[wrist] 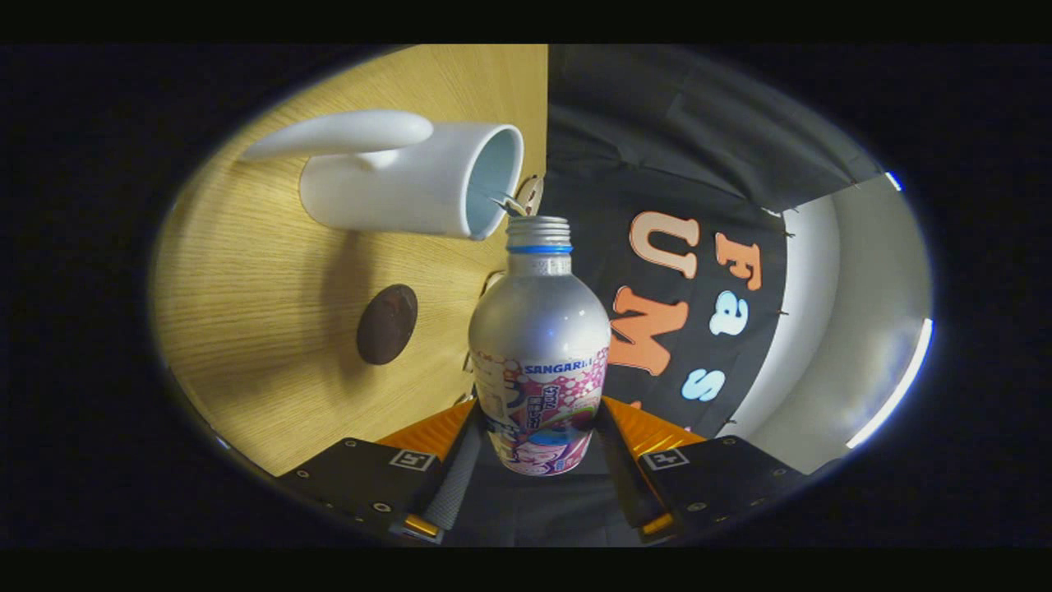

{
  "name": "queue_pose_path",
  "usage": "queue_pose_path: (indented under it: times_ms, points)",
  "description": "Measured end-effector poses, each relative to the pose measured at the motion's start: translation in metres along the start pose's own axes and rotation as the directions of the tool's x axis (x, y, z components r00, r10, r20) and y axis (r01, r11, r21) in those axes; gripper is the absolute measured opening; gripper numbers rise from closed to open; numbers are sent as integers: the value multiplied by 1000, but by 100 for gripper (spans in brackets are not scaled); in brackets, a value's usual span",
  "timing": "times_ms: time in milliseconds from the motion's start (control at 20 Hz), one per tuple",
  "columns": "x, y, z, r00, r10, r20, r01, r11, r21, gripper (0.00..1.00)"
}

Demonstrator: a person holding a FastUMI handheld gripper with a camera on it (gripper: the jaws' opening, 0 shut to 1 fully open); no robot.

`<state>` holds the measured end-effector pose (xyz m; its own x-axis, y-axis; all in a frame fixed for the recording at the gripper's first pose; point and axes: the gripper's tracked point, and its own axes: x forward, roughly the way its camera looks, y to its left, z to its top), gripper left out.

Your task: Take the bottle from table, then pour the juice into the cup, finally place the bottle on the coaster

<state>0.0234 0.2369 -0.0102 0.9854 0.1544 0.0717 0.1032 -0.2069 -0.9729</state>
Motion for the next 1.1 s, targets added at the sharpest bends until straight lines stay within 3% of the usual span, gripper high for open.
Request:
queue_pose_path:
  times_ms: [1100]
  points:
    - [1, -2, 2, 1000, 24, 15, -23, 997, -75, 76]
